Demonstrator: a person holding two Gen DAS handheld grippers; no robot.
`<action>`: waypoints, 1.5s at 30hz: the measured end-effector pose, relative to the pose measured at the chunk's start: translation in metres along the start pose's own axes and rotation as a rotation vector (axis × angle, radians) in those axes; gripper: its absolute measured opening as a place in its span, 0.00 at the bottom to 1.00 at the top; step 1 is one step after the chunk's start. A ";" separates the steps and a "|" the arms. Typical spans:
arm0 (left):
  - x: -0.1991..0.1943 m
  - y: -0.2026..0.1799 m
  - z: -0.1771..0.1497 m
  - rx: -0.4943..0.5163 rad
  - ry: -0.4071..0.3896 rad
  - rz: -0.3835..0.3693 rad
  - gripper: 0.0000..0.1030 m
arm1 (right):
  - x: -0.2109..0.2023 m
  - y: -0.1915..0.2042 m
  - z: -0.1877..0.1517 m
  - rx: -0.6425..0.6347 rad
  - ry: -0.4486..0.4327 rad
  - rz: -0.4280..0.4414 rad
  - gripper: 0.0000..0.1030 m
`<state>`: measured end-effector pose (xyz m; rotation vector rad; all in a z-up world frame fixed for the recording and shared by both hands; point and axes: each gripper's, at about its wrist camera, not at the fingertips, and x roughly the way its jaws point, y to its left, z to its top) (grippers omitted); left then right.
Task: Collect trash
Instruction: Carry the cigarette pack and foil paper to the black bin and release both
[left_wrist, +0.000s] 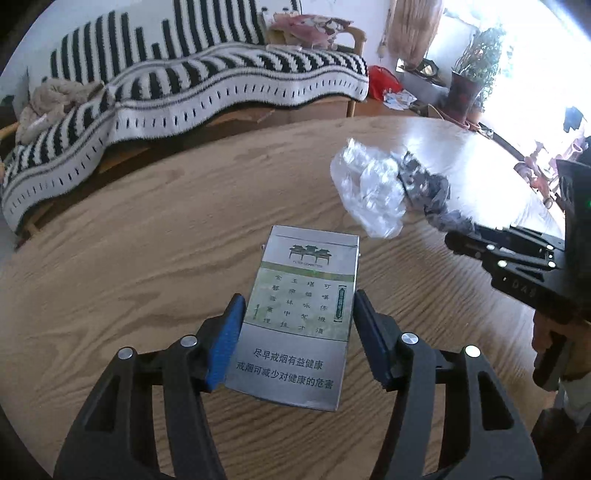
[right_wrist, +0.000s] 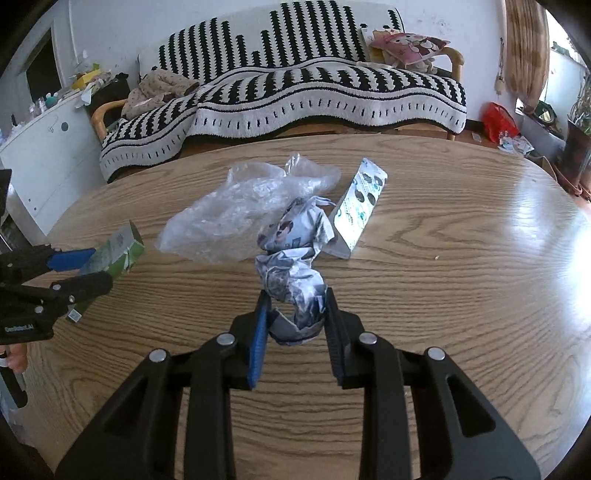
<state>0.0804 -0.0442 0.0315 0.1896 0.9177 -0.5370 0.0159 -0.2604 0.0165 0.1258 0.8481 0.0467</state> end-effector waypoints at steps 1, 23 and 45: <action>-0.005 -0.002 0.002 -0.002 -0.014 0.004 0.57 | -0.003 0.000 0.000 0.006 -0.006 0.003 0.27; -0.126 -0.308 -0.074 0.180 -0.006 -0.398 0.57 | -0.301 -0.129 -0.149 0.201 -0.214 -0.201 0.28; 0.017 -0.413 -0.164 0.293 0.415 -0.412 0.59 | -0.214 -0.229 -0.297 0.558 0.168 -0.115 0.29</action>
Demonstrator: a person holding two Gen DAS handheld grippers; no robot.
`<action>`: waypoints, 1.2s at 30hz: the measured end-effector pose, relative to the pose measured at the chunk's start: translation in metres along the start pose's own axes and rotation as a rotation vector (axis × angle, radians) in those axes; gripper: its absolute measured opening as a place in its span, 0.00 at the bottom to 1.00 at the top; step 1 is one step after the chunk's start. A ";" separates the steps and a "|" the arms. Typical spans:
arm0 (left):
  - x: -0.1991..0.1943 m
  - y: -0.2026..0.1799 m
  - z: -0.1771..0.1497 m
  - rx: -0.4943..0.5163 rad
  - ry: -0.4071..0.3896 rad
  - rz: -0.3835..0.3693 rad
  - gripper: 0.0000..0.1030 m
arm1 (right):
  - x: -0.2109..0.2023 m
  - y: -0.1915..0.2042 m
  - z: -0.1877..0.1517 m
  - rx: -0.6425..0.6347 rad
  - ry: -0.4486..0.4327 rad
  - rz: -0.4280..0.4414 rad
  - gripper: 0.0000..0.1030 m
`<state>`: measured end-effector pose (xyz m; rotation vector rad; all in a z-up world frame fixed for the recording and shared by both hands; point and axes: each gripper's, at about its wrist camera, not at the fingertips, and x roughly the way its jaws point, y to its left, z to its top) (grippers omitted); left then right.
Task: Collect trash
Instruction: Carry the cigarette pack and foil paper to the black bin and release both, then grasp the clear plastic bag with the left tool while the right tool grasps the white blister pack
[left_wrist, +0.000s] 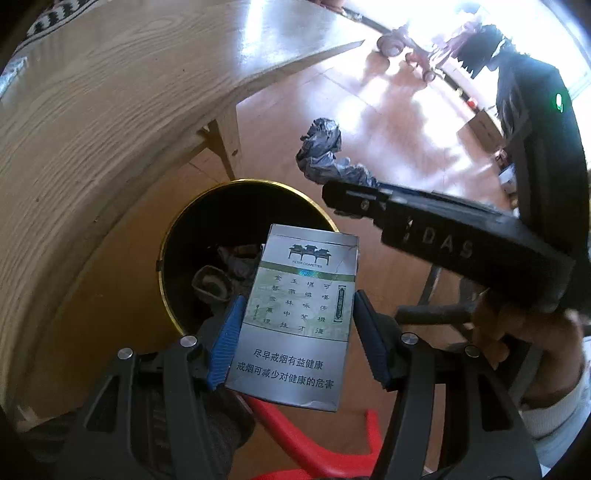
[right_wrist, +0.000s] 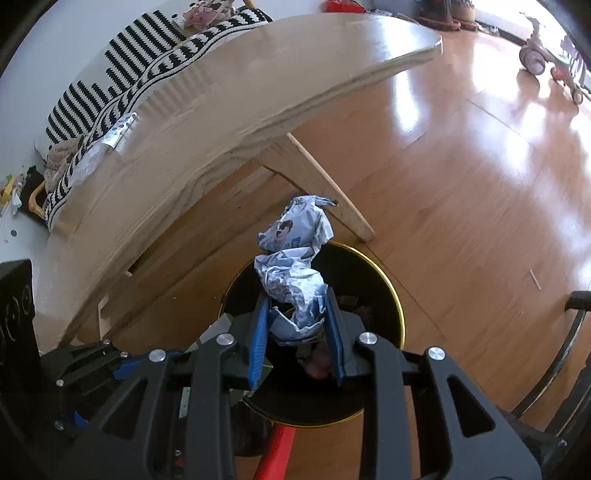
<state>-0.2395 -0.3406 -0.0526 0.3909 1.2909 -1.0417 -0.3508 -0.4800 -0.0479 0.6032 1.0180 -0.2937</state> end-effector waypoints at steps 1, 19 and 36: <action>0.002 -0.003 0.000 0.002 0.014 0.012 0.66 | 0.001 -0.001 0.001 0.013 0.008 0.014 0.37; -0.133 0.057 -0.001 -0.144 -0.338 0.214 0.94 | -0.051 0.055 0.042 -0.092 -0.276 -0.060 0.94; -0.211 0.293 0.012 -0.537 -0.393 0.467 0.94 | 0.042 0.280 0.157 -0.350 -0.242 0.058 0.94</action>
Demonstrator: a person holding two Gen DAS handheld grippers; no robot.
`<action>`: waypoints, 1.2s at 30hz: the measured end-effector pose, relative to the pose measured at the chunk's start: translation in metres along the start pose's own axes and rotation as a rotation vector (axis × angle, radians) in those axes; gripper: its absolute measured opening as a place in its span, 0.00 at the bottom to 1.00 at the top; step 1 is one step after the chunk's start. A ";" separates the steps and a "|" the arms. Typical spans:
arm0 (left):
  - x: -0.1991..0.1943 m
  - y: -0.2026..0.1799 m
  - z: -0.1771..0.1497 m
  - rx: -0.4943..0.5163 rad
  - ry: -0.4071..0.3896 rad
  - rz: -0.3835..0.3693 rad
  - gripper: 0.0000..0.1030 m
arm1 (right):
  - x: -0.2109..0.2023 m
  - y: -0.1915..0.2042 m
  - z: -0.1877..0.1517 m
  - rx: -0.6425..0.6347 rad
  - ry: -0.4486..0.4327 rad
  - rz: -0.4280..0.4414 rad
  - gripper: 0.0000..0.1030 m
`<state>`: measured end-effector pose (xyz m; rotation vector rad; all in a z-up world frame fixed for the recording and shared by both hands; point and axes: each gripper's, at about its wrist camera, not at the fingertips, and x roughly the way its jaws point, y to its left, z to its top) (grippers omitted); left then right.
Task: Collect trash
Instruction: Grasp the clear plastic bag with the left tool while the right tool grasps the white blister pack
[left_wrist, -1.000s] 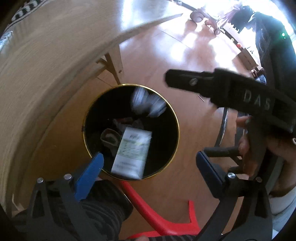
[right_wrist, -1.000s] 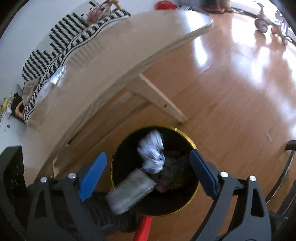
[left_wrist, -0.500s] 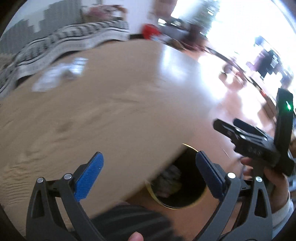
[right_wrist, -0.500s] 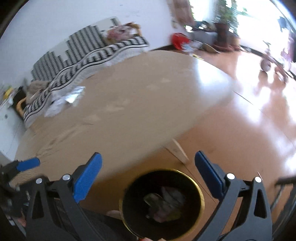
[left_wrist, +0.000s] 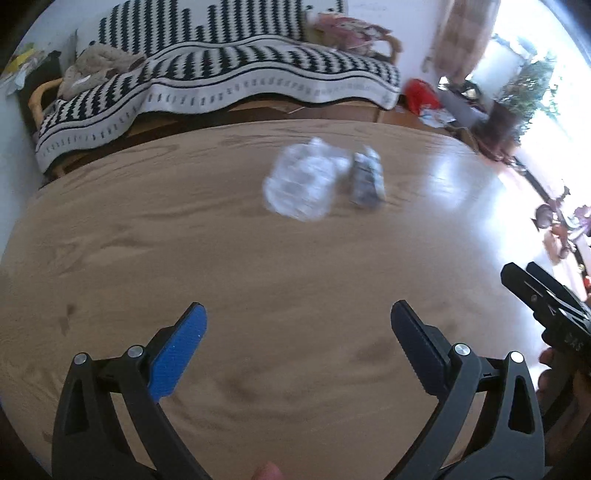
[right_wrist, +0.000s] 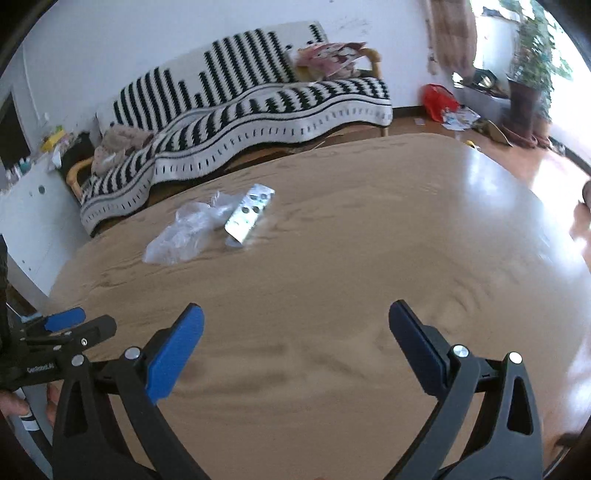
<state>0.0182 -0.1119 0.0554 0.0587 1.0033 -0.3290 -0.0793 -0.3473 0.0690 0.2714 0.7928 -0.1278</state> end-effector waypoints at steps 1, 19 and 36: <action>0.006 0.003 0.007 0.003 0.000 0.010 0.94 | 0.016 0.009 0.011 -0.010 0.007 -0.008 0.94; 0.147 -0.010 0.099 0.174 0.065 0.016 0.94 | 0.213 0.054 0.093 -0.121 0.176 -0.169 0.94; 0.151 -0.003 0.099 0.162 -0.036 0.013 0.94 | 0.216 0.048 0.088 -0.148 0.139 -0.120 0.95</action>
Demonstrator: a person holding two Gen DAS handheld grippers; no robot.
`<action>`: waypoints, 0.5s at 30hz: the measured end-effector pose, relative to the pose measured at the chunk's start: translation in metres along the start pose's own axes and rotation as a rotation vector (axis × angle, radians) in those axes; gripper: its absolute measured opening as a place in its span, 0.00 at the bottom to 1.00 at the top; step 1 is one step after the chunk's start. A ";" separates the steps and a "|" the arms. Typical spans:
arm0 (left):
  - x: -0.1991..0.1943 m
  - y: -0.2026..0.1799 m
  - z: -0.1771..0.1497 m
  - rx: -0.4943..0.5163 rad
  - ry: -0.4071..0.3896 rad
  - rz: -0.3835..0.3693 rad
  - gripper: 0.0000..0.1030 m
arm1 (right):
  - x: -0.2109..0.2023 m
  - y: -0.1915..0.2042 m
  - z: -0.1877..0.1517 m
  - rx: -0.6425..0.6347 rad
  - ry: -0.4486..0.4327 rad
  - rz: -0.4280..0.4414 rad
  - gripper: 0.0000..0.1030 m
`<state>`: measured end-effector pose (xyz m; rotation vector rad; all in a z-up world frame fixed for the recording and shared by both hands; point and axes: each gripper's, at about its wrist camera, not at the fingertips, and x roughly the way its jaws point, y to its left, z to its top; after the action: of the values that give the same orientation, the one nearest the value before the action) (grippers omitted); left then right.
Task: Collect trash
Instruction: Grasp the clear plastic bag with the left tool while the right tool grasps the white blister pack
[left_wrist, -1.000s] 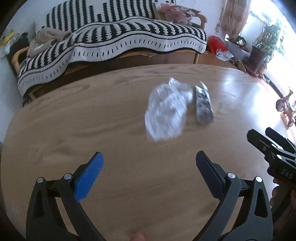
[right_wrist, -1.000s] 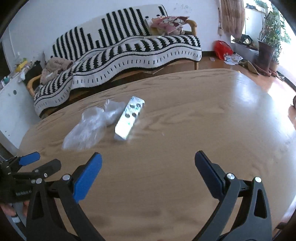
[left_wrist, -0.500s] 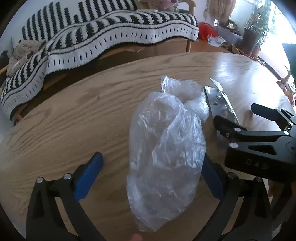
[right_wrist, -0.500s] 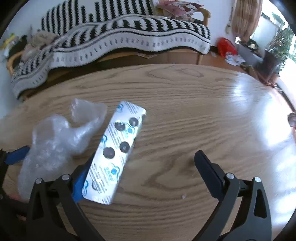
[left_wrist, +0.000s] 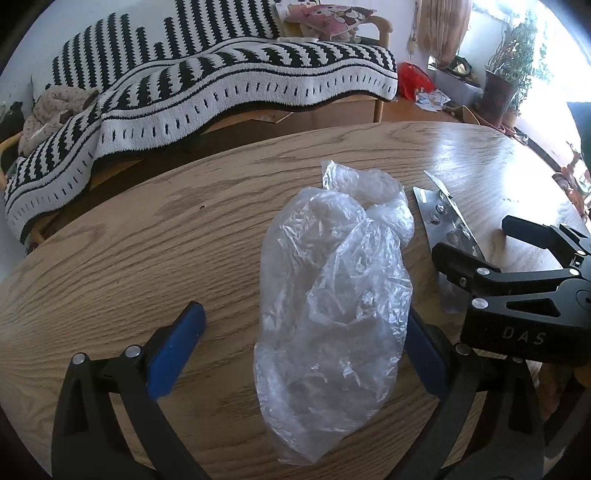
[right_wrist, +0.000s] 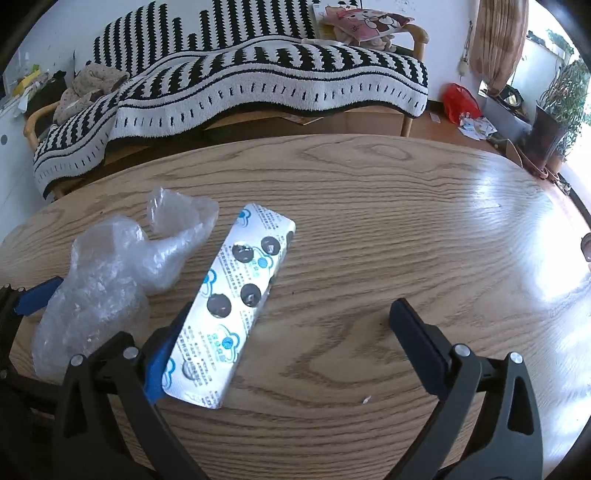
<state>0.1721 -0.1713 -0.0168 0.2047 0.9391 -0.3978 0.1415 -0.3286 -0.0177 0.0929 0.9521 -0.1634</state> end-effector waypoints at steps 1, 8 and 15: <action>0.000 0.000 0.000 0.000 0.000 0.000 0.94 | 0.000 0.000 0.000 0.000 0.000 0.000 0.95; 0.000 0.000 0.000 0.001 0.000 0.000 0.94 | 0.000 0.000 0.000 -0.001 -0.002 0.002 0.95; -0.001 0.000 -0.001 0.003 0.000 0.006 0.88 | -0.003 0.003 -0.001 0.007 -0.006 -0.001 0.91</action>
<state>0.1714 -0.1707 -0.0166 0.2105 0.9378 -0.3933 0.1395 -0.3255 -0.0153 0.0985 0.9456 -0.1679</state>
